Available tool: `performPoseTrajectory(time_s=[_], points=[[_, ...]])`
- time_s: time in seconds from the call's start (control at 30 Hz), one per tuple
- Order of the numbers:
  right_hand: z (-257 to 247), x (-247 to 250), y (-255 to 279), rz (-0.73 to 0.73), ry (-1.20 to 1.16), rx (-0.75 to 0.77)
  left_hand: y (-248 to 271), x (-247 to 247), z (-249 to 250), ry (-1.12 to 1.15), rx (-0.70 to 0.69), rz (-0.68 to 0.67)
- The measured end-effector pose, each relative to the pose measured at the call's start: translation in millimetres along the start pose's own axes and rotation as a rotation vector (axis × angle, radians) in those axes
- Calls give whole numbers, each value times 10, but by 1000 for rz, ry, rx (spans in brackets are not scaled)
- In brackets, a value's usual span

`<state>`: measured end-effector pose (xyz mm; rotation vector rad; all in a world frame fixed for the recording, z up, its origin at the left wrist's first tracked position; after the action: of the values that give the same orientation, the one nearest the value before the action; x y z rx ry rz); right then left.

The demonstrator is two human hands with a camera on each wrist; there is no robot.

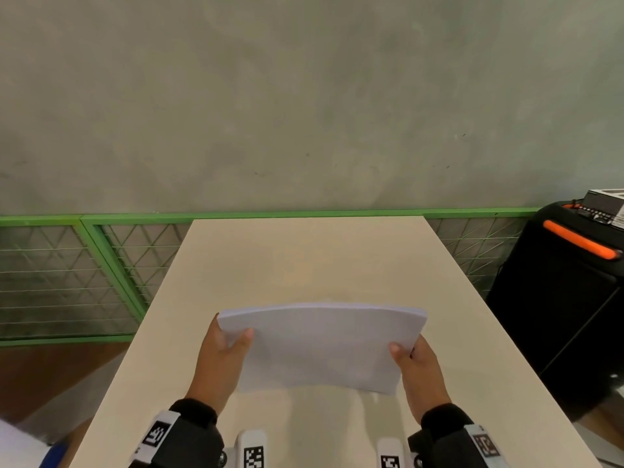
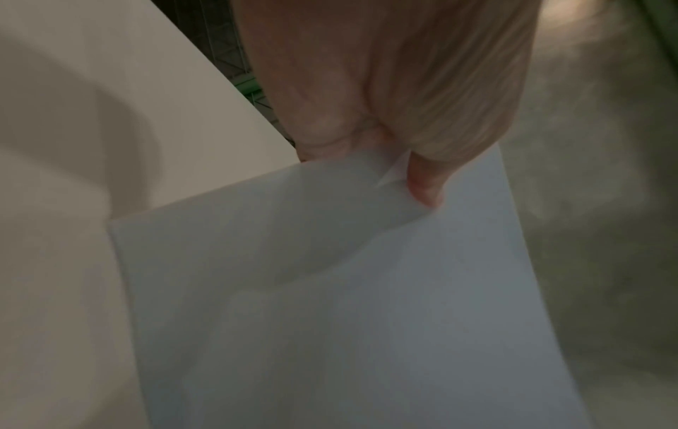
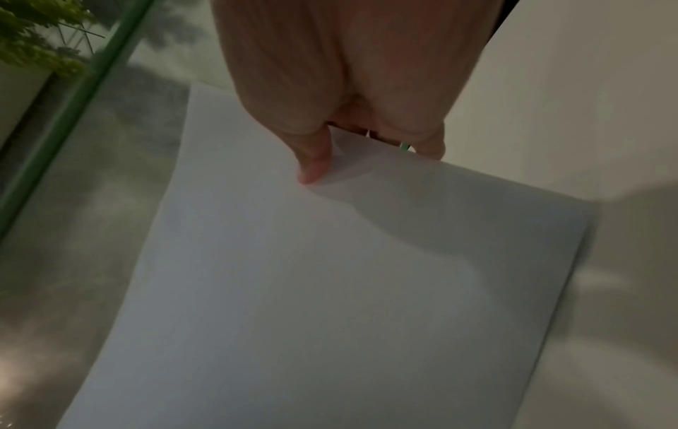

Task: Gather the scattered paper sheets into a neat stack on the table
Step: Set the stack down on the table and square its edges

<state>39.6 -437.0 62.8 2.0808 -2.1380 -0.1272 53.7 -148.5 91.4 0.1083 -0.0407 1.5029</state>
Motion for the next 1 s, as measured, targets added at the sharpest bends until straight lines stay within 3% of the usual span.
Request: performPoseTrajectory(time_s=[0.23, 0.37, 0.77, 0.87, 0.93, 1.0], points=[[-119, 19, 19, -3, 14, 29, -1, -18, 132, 58, -83, -4], [-61, 22, -16, 8, 43, 12, -15, -51, 135, 66, -44, 14], [518, -1, -79, -31, 389, -363, 51, -97, -812, -68, 440, -45], [360, -97, -62, -66, 517, -454, 25, -95, -825, 17, 566, -65], [225, -173, -77, 87, 629, -516, 13, -92, -726, 28, 619, -179], [-287, -372, 114, -83, 391, -692, 1, -83, -689, 137, 619, -138]])
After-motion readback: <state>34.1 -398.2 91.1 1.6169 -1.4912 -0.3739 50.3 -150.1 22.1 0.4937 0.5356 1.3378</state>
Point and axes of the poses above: each hand's wrist, its own y-axis away from the middle knuckle, its own x-axis out of the back of the hand, z = x × y, the point moved 2 cm from there along -y, towards the middle knuckle, and after that the axes turned 15 degrees about -z, right-handed, at the moved point
